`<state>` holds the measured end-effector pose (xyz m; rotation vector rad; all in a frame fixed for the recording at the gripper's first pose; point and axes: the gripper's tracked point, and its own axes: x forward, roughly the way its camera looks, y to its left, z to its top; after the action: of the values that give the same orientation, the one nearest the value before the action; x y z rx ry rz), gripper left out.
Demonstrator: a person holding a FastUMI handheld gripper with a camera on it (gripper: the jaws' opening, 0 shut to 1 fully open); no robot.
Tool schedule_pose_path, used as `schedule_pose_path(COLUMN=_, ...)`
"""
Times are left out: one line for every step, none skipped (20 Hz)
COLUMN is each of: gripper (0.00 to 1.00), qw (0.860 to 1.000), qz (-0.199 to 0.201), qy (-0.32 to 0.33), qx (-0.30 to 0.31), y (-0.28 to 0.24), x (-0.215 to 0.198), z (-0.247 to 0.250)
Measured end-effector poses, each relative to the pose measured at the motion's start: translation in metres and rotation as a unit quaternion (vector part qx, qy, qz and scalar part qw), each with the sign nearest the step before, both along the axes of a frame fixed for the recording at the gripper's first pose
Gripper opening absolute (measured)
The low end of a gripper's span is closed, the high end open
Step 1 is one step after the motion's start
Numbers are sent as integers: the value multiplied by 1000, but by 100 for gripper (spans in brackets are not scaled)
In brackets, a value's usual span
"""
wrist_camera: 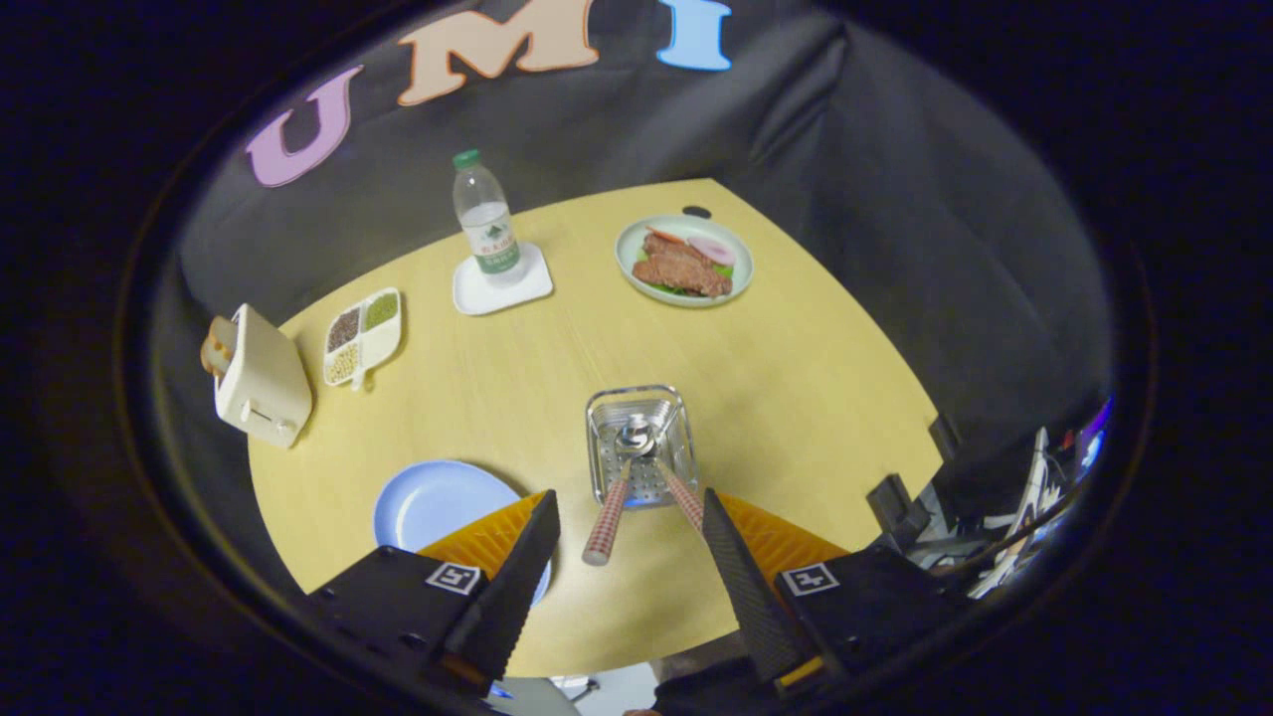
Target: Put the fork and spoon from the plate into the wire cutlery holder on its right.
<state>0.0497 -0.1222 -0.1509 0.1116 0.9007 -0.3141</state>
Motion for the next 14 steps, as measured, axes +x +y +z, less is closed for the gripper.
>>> schedule_pose_path(gripper=93, qw=999, qz=11, qy=-29, qx=-10, y=-2, x=4, z=5)
schedule_pose_path(gripper=93, qw=998, qz=22, qy=-61, qx=-16, y=-3, x=9, z=11)
schedule_pose_path(gripper=93, qw=995, qz=33, qy=-94, qx=-20, y=-3, x=14, z=18)
schedule_pose_path(gripper=93, qw=991, qz=41, qy=-125, qx=-25, y=-4, x=17, z=26)
schedule_pose_path(gripper=93, qw=986, qz=50, qy=-156, qx=-31, y=-5, x=19, z=35)
schedule_pose_path(gripper=93, qw=980, qz=56, qy=-186, qx=-39, y=-6, x=21, z=44)
schedule_pose_path(gripper=93, qw=973, qz=64, qy=-216, qx=-44, y=-5, x=23, z=53)
schedule_pose_path(gripper=93, qw=966, qz=73, qy=-245, qx=-47, y=-1, x=22, z=64)
schedule_pose_path(gripper=93, qw=956, qz=83, qy=-276, qx=-50, y=4, x=20, z=79)
schedule_pose_path(gripper=93, qw=947, qz=92, qy=-302, qx=-52, y=9, x=18, z=91)
schedule_pose_path(gripper=93, qw=939, qz=101, qy=-326, qx=-52, y=15, x=14, z=103)
schedule_pose_path(gripper=93, qw=931, qz=107, qy=-346, qx=-51, y=21, x=9, z=115)
schedule_pose_path(gripper=93, qw=921, qz=111, qy=-369, qx=-52, y=25, x=5, z=129)
schedule_pose_path(gripper=93, qw=912, qz=111, qy=-392, qx=-52, y=28, x=1, z=144)
